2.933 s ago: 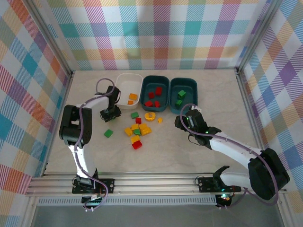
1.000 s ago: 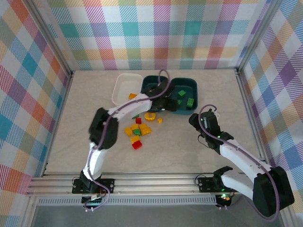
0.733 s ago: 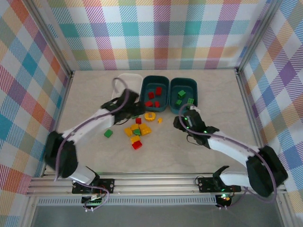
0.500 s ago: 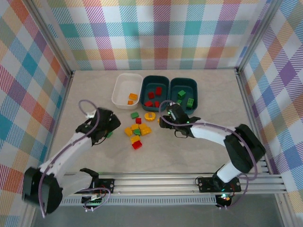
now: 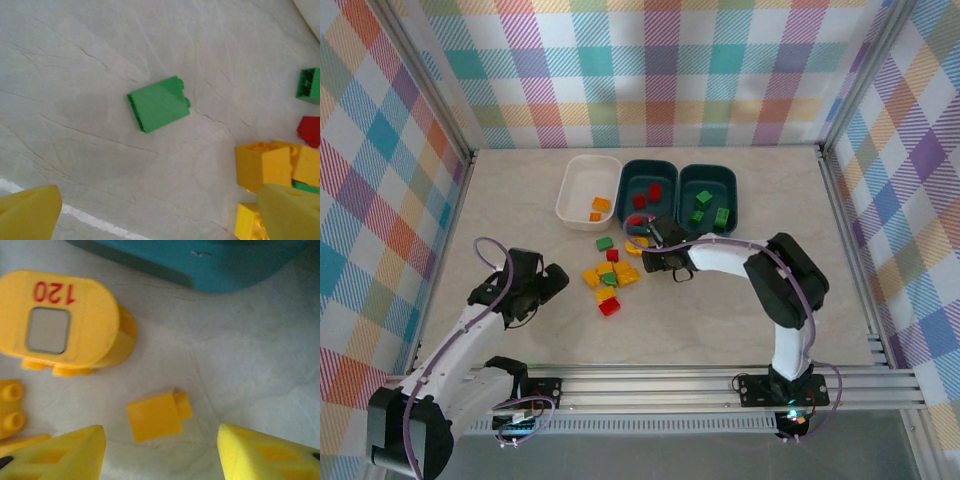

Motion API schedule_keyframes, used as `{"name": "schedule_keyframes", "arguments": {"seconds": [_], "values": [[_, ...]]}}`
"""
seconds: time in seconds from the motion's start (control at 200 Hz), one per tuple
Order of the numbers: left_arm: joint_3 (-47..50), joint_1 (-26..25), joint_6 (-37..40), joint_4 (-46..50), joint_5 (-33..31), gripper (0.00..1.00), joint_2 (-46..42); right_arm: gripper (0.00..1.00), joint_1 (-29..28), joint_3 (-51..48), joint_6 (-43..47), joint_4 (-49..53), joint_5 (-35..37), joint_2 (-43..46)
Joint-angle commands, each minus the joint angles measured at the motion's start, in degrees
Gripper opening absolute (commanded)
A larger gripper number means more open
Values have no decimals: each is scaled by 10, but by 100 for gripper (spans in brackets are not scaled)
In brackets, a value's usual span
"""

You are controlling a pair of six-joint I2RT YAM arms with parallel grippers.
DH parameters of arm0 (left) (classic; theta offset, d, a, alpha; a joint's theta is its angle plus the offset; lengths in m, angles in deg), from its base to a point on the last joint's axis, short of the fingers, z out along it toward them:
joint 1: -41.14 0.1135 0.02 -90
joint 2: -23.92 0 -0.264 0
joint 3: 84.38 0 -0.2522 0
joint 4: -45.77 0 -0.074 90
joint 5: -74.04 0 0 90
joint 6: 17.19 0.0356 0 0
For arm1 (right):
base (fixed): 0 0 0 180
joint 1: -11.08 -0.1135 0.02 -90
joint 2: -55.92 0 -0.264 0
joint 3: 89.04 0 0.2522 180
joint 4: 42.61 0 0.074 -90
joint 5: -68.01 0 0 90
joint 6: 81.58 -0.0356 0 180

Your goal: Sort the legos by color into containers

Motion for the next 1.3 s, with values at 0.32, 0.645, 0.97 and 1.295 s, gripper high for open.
{"name": "schedule_keyframes", "arguments": {"seconds": [0.32, 0.645, 0.97, 1.295], "values": [[11, 8, 36, 38, 24, 100, -71, 31, -3, 54, 46, 26, 35, -40], [28, 8, 10, 3, 53, 100, -64, 26, -36, 32, 20, 43, 16, 99], [10, 9, 21, 17, 59, 100, -33, 26, -36, 311, 45, 82, -39, -90], [9, 9, 20, 39, 62, 100, -41, 29, -33, 609, 45, 211, -54, -280]]}}
